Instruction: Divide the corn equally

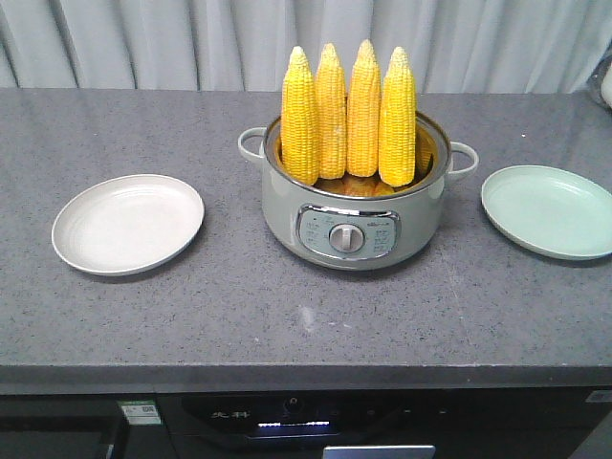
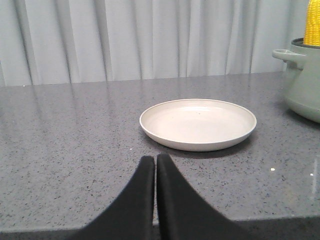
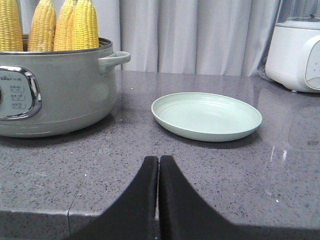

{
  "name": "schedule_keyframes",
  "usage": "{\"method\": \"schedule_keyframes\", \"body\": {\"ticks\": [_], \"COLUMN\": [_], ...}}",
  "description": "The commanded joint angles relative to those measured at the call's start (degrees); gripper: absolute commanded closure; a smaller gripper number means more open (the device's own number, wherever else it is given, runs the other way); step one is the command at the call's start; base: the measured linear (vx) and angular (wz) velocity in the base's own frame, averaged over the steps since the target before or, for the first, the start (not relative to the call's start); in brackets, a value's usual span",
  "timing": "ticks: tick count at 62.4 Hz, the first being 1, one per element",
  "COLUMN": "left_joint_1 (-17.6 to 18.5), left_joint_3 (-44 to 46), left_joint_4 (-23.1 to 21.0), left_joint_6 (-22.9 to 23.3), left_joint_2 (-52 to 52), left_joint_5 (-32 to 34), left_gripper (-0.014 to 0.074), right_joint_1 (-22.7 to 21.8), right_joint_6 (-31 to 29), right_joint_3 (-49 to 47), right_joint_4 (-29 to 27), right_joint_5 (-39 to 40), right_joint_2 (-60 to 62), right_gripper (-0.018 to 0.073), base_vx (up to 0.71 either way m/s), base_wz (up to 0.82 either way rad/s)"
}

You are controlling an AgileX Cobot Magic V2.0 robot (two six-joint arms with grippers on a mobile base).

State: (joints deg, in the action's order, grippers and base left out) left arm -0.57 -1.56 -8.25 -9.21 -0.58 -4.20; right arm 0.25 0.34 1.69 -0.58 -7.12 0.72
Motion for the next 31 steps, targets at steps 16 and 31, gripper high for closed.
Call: {"method": "schedule_keyframes", "body": {"ticks": [16, 31], "left_joint_1": [0.1, 0.1], "left_joint_3": [-0.2, -0.2], "left_joint_4": [-0.1, -0.1], "left_joint_6": [0.6, 0.6], "left_joint_2": [-1.0, -1.0], "left_joint_5": [4.2, 4.2], "left_gripper": [0.0603, 0.0603], "right_joint_1": [-0.3, -0.3], "right_joint_6": [0.0, 0.0], "right_joint_3": [0.5, 0.5], "right_joint_4": [0.3, 0.3], "right_joint_5": [4.5, 4.5], "right_joint_2": [0.4, 0.4], "right_gripper": [0.0563, 0.0563], "base_vx": [0.06, 0.04], "base_wz": [0.0, 0.0]}}
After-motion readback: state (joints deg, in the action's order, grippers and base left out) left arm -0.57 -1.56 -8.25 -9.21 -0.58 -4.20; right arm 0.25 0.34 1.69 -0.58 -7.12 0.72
